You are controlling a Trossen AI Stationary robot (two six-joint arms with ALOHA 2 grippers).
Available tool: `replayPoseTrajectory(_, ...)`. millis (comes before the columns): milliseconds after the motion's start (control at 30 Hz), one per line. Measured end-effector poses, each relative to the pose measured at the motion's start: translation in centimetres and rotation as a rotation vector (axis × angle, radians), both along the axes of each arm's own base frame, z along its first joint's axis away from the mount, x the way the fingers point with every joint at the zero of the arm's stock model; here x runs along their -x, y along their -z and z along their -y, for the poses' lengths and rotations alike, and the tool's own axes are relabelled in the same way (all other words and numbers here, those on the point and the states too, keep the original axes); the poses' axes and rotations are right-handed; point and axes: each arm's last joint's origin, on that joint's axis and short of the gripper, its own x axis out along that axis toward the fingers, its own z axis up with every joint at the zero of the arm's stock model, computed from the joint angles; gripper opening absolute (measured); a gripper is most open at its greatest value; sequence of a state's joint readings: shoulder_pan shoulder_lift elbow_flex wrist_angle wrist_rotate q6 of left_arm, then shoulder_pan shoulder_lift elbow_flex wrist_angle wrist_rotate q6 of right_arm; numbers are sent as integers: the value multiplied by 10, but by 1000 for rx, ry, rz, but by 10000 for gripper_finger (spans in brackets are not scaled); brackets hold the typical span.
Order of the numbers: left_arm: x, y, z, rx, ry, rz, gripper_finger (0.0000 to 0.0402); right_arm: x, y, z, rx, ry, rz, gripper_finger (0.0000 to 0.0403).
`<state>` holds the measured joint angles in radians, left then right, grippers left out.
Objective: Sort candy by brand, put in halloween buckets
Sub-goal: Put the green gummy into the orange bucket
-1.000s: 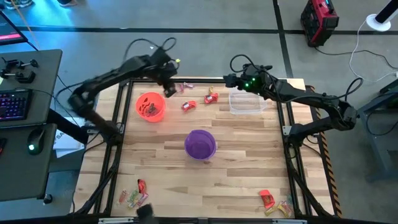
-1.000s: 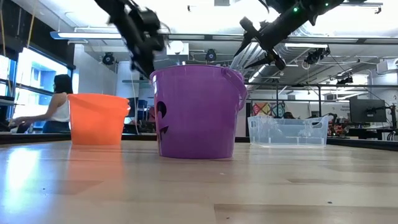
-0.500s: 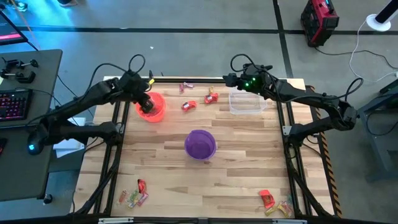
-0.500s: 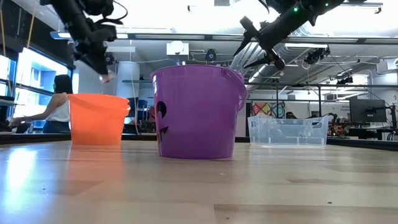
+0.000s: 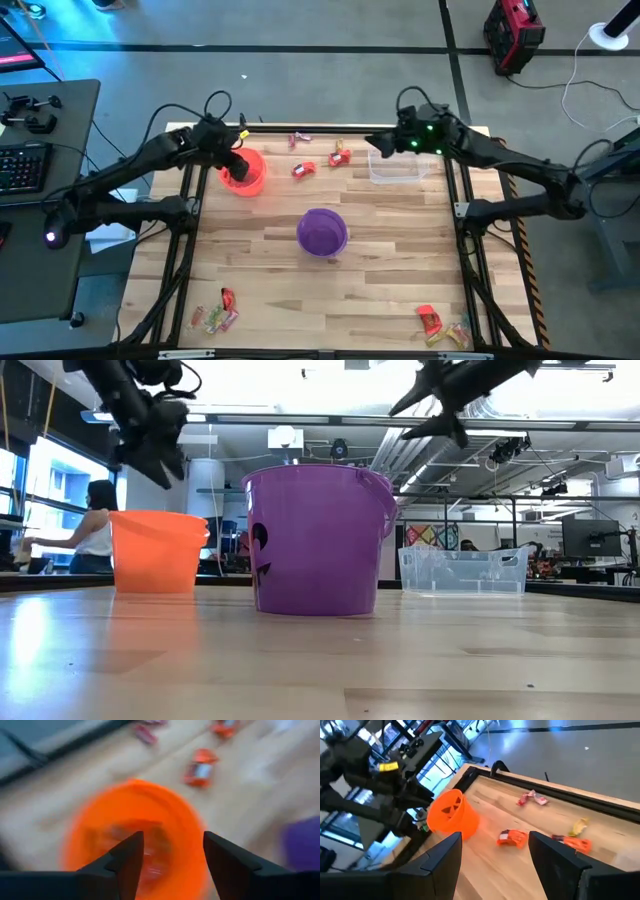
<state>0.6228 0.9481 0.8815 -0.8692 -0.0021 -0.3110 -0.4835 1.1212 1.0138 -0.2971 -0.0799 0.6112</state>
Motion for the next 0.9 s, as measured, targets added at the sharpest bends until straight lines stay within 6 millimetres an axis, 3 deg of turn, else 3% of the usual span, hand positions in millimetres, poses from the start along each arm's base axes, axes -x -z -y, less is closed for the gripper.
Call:
replayPoseTrajectory(100, -10, -8, 14, 180, 81, 179, 207, 12, -2, -7, 20, -21, -48, 224)
replayPoseTrajectory(233, -30, -16, 54, 292, 246, 272, 203, 18, -3, -16, 27, -54, -86, 224)
replayPoseTrajectory(433, -44, -6, 143, 393, 484, 153, 191, 13, -1, -30, 19, -122, -108, 224)
replayPoseTrajectory(600, -33, 18, 221, 505, 663, -66, 185, 9, -1, -40, 7, -145, -102, 224)
replayPoseTrajectory(733, -18, 42, 266, 589, 594, -255, 184, 7, -1, -45, 15, -60, -105, 224)
replayPoseTrajectory(900, -8, 74, 297, 630, 348, -436, 184, 4, 0, -48, 26, -22, -115, 224)
